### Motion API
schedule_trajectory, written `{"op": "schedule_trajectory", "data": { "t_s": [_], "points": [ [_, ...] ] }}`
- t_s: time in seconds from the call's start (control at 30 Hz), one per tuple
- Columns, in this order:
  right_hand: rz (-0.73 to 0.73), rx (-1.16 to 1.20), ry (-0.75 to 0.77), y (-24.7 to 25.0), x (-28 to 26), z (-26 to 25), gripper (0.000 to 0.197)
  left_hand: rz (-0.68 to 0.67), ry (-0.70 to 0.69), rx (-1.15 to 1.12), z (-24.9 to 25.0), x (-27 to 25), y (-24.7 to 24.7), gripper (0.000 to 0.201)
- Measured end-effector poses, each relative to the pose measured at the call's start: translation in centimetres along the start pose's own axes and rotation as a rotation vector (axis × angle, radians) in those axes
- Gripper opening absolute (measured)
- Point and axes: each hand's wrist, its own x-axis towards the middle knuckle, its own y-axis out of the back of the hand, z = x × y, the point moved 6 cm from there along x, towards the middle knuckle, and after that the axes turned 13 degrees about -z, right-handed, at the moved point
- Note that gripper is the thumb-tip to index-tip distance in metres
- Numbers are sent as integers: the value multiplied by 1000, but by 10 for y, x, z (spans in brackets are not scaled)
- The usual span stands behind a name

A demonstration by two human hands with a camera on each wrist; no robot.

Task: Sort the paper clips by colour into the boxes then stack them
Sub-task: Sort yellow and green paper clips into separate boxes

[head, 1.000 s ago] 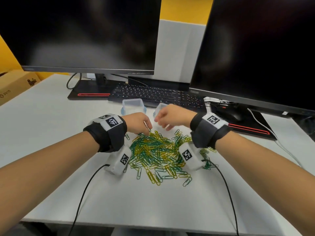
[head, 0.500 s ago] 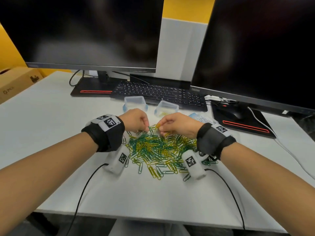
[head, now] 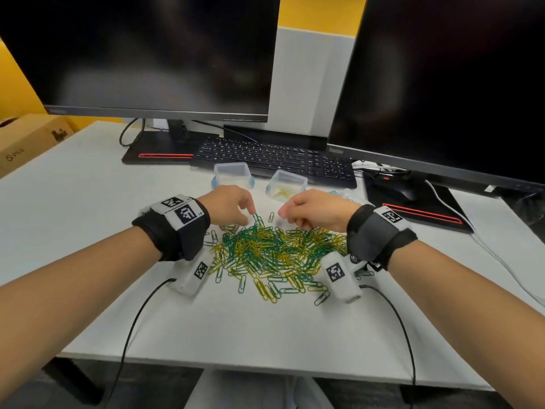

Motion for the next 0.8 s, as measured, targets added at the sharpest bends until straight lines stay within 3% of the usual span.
{"op": "schedule_trajectory", "data": {
  "t_s": [0.07,0.13,0.3,0.43,0.63,0.7,0.8],
  "points": [
    [-19,-348,-44,-1,0,-1,19,-55,-97,-1,15,1,-10,19],
    [-40,-536,-75,-7,-2,-1,21,-108,-141,56,27,5,-21,20],
    [-36,-679,-71,-17,0,5,24,-123,-109,184,33,18,-29,9],
    [-25,-342,0,-5,-6,8,19,-81,-99,152,33,16,-23,10],
    [-105,543,21,-2,-12,12,6,-68,-103,8,23,12,-13,10],
    [-82,561,-2,3,-14,11,3,-49,-115,-44,22,8,-7,9],
    [-74,209,-42,-4,-16,6,6,-52,-113,-119,17,2,0,11]
  ]
}}
